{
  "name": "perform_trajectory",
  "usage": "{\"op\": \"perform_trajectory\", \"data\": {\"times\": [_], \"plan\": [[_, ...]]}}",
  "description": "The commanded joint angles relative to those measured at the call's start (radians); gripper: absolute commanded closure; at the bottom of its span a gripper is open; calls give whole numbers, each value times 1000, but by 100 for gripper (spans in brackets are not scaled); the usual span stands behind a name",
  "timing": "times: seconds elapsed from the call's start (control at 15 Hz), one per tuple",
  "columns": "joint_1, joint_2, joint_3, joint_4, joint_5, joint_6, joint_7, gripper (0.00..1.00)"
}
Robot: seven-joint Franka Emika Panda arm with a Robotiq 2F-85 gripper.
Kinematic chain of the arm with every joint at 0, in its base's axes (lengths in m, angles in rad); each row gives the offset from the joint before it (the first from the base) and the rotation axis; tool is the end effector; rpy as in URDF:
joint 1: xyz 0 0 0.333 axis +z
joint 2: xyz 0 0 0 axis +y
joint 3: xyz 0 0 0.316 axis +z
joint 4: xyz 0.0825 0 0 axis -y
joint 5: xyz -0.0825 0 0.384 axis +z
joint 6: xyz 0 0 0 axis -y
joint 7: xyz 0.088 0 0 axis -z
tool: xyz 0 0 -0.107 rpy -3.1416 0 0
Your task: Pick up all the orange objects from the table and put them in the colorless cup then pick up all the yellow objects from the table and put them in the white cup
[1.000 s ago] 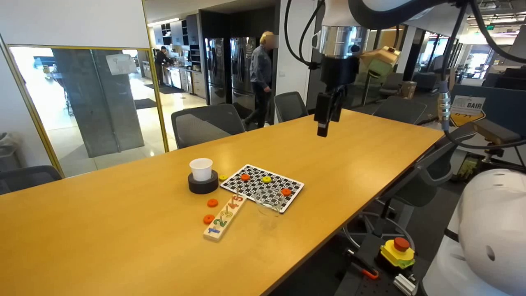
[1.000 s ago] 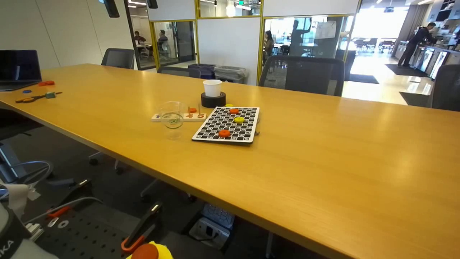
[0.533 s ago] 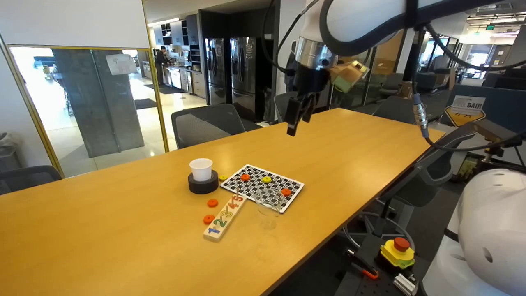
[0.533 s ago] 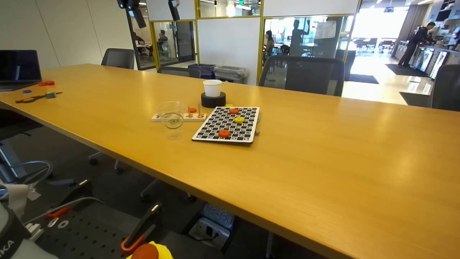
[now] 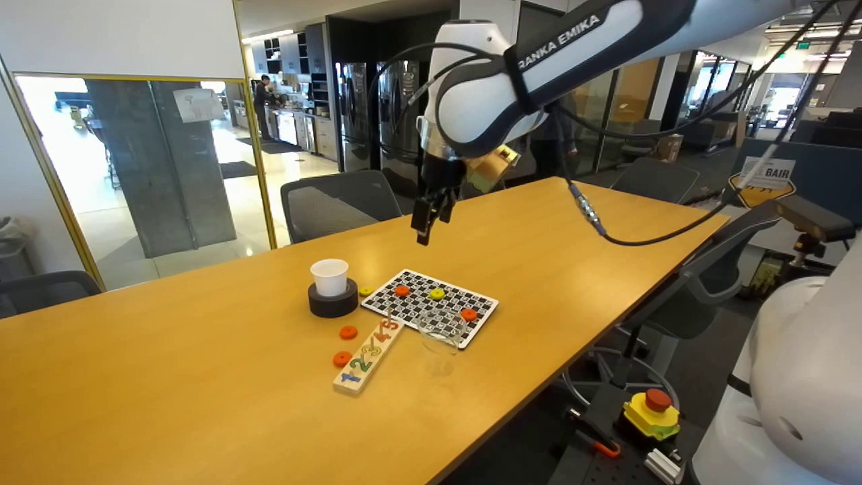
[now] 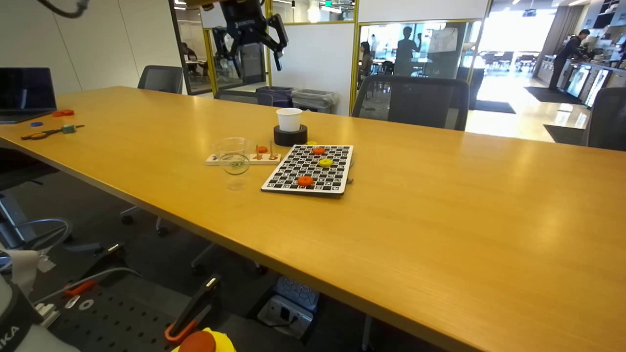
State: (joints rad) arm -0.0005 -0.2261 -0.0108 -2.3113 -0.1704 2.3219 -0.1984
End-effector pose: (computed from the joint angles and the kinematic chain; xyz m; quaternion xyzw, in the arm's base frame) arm 0.4952 -0.0088 0.4592 0.9805 0.1425 0.1100 0.0794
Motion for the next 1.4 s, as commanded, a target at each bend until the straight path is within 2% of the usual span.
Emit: {"op": "perform_trajectory", "data": {"times": [0.0,0.2,0.47,0.6,0.87,1.33], "plan": [[-6,235,-39,179,22,69,-139,0],[-36,403,-51,318,82,86,-275,0],[-108,598,-13,512,169,76,-417,0],[-141,681,14,595,212,87,-440,0],[-173,824,53,758,208,38,-455,0],[-162,974,62,946,151,-36,-459,0]]}}
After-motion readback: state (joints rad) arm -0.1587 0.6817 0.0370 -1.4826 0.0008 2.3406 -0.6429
